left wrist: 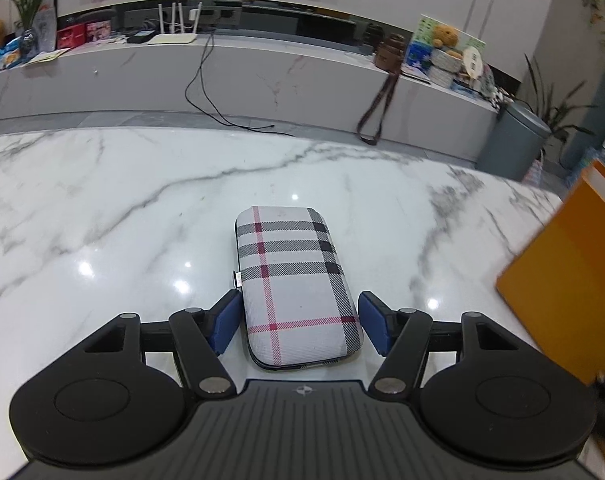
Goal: Organize rigid objects
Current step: 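Grasp plaid glasses case with left tool while right tool grasps yellow tape measure, then lift and turn glasses case upright with left tool while right tool holds tape measure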
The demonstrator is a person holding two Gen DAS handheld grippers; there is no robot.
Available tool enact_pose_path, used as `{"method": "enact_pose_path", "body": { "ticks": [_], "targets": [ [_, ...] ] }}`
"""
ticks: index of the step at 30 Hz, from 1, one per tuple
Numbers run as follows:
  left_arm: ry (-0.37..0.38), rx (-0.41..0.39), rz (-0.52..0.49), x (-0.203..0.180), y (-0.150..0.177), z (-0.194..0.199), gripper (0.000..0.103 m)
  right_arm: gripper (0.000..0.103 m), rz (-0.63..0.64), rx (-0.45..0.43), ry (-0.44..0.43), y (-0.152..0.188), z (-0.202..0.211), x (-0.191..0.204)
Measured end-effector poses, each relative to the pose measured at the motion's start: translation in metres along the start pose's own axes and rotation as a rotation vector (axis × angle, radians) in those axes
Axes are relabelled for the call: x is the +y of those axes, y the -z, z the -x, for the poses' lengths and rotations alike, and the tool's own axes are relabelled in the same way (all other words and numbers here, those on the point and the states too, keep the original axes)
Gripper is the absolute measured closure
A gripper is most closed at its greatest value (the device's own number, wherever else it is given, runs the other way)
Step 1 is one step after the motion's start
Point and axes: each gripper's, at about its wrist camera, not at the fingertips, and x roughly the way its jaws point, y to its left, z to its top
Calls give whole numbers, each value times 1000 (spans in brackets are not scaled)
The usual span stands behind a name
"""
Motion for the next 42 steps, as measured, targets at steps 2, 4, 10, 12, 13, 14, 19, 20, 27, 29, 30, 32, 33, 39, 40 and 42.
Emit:
{"method": "enact_pose_path", "body": {
  "ticks": [2,4,10,12,13,14,19,20,27,29,30,32,33,39,40,42],
  "targets": [
    [11,11,-16,2,5,6,30,51,2,4,-1,0,0,0],
    [21,22,-28,5,10,13,30,51,5,6,0,1,1,1],
    [50,42,-58,13,29,34,30,51,1,7,-5,8,4,0],
    [59,41,-73,15,36,40,30,51,-1,3,-7,10,4,-1],
    [64,39,-79,15,39,43,30,51,-3,-1,-7,10,4,-1],
    [69,35,-86,16,42,45,29,51,-7,-6,-7,11,3,-1],
    [70,16,-121,16,50,49,28,50,-12,-27,6,14,4,2],
    [62,15,-135,15,50,49,27,51,-11,-31,8,14,4,2],
    [21,-21,-218,6,55,42,21,51,-24,-60,24,13,1,4],
    [5,-26,-247,1,57,40,21,51,-30,-74,31,15,1,5],
    [12,-25,-238,0,57,40,22,51,-33,-82,34,16,2,6],
    [6,-25,-240,-1,57,40,23,50,-39,-102,43,21,3,6],
    [9,-24,-242,-1,57,40,27,50,-41,-111,45,23,4,6],
    [6,-28,-235,-2,57,40,29,50,-45,-143,51,31,8,8],
    [5,-28,-234,-2,56,40,29,50,-46,-149,55,32,9,9],
    [5,-26,-232,-2,56,40,29,50,-42,-160,57,35,10,12]
  ]
}}
